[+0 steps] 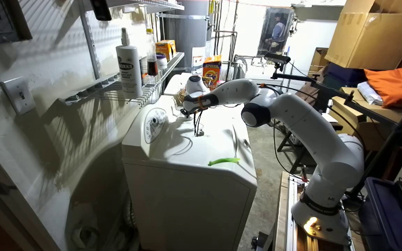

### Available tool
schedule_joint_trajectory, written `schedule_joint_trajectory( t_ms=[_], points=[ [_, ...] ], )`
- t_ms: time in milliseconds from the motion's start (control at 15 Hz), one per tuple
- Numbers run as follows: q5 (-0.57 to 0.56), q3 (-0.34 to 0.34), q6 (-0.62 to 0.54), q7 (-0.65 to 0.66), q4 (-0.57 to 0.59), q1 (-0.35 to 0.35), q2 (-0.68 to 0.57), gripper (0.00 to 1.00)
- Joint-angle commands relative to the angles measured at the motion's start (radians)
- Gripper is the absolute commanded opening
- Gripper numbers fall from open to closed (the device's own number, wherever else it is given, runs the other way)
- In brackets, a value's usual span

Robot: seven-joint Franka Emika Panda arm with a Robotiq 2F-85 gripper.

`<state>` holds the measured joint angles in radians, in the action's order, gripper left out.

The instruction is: Use the tissue to push the brown objects together

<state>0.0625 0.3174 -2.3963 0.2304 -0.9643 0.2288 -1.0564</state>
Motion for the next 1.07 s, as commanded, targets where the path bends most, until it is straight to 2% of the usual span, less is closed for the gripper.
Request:
schedule_joint_trajectory(
  t_ms=[0, 600, 1000],
  points=[
    [-0.015, 0.037, 0.153, 0.062, 0.015, -0.031, 0.01, 0.0],
    [-0.009, 0.031, 0.469, 0.031, 0.003, -0.054, 0.043, 0.01],
    [0.012, 0.015, 0.609, 0.023, 0.001, -0.048, 0.048, 0.01]
  ],
)
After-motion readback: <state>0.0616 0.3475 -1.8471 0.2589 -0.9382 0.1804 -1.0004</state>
